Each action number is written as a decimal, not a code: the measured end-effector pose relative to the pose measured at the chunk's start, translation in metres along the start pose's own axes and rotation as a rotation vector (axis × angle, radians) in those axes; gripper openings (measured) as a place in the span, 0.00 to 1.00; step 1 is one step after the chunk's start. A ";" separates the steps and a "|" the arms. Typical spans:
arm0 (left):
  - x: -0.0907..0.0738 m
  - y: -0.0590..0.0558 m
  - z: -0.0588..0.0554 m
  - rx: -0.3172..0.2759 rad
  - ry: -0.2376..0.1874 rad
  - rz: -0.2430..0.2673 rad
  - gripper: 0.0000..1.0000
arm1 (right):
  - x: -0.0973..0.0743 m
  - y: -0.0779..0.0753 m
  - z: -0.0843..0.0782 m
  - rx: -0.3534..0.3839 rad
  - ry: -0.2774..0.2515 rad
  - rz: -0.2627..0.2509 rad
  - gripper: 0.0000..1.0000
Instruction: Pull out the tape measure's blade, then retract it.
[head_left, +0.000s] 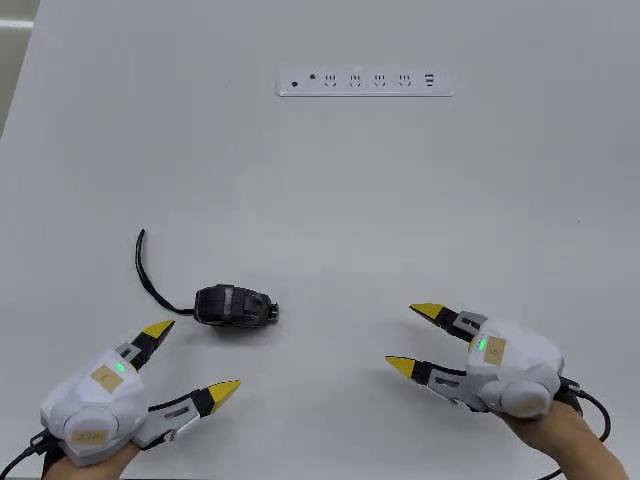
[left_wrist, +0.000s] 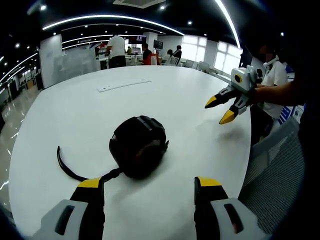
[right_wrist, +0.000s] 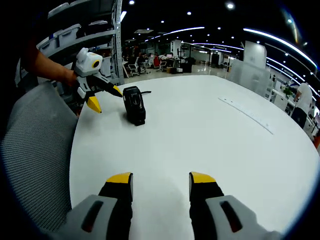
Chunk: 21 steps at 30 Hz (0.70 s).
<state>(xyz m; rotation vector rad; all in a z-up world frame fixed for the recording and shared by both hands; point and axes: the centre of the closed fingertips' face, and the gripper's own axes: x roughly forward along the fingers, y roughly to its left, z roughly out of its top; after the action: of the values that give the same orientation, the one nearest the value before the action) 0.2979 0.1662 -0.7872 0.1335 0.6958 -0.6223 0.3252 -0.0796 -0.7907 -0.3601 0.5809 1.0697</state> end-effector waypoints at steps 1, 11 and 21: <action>-0.001 0.000 0.001 0.002 -0.010 -0.003 0.71 | -0.002 0.001 -0.001 0.007 -0.002 -0.001 0.46; -0.013 0.002 0.012 -0.004 -0.098 -0.055 0.85 | -0.019 0.002 -0.014 0.099 -0.054 -0.025 0.69; -0.018 -0.001 0.009 0.033 -0.104 -0.063 0.94 | -0.025 0.002 -0.017 0.102 -0.093 -0.027 0.86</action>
<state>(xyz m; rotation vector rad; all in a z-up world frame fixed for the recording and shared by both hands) 0.2914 0.1711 -0.7681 0.1093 0.5911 -0.6963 0.3096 -0.1054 -0.7886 -0.2274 0.5443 1.0213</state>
